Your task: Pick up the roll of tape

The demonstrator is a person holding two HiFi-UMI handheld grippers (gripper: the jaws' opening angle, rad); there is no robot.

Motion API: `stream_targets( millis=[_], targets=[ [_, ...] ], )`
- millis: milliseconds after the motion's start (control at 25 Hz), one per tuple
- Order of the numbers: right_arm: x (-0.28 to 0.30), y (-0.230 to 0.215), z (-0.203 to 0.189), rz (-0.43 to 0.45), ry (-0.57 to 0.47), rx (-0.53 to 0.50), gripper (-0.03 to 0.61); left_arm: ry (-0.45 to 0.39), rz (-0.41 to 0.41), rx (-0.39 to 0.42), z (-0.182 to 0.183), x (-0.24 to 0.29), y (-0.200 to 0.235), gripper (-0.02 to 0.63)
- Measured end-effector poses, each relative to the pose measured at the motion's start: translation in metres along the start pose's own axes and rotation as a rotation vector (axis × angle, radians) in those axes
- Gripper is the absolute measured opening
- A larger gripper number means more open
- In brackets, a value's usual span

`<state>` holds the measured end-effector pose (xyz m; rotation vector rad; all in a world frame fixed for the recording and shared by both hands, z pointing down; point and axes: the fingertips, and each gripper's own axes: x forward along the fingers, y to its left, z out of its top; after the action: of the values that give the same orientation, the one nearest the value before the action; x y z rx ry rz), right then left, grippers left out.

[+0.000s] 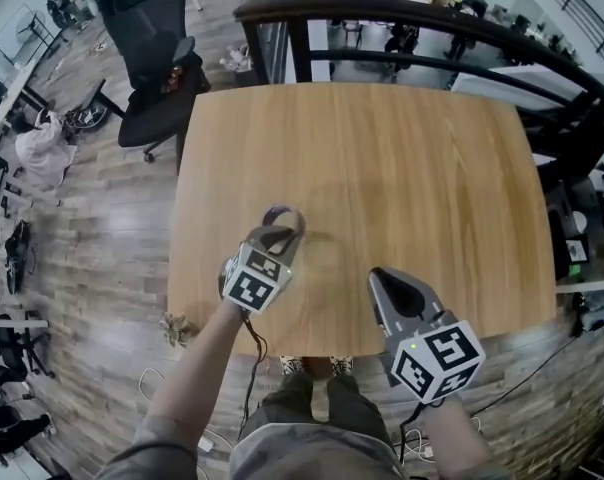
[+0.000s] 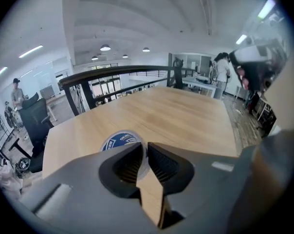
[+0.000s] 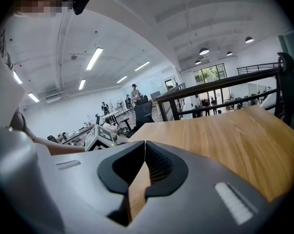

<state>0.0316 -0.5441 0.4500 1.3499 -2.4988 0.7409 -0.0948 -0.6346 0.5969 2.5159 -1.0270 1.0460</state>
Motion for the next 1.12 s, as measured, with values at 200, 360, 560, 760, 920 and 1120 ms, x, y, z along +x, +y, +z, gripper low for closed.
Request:
stream_targets(
  millis=[200, 360, 560, 760, 920, 1120],
  targets=[
    [-0.025, 0.013, 0.034, 0.007, -0.082, -0.052, 0.015, -0.198, 0.067, -0.005, 0.059, -0.078, -0.008, 0.043],
    [-0.051, 0.033, 0.062, 0.009, -0.148, -0.109, 0.015, -0.368, 0.119, -0.006, 0.100, -0.150, -0.016, 0.041],
    [-0.080, 0.061, 0.095, 0.031, -0.232, -0.160, 0.015, -0.528, 0.175, -0.001, 0.138, -0.235, -0.032, 0.041],
    [-0.108, 0.091, 0.117, 0.042, -0.297, -0.220, 0.015, -0.650, 0.195, -0.005, 0.158, -0.304, -0.059, 0.041],
    [-0.128, 0.109, 0.125, 0.051, -0.331, -0.265, 0.015, -0.694, 0.245, 0.065, 0.158, -0.337, -0.077, 0.041],
    [-0.144, 0.132, 0.124, 0.059, -0.356, -0.288, 0.015, -0.703, 0.248, 0.097, 0.143, -0.356, -0.095, 0.041]
  ],
)
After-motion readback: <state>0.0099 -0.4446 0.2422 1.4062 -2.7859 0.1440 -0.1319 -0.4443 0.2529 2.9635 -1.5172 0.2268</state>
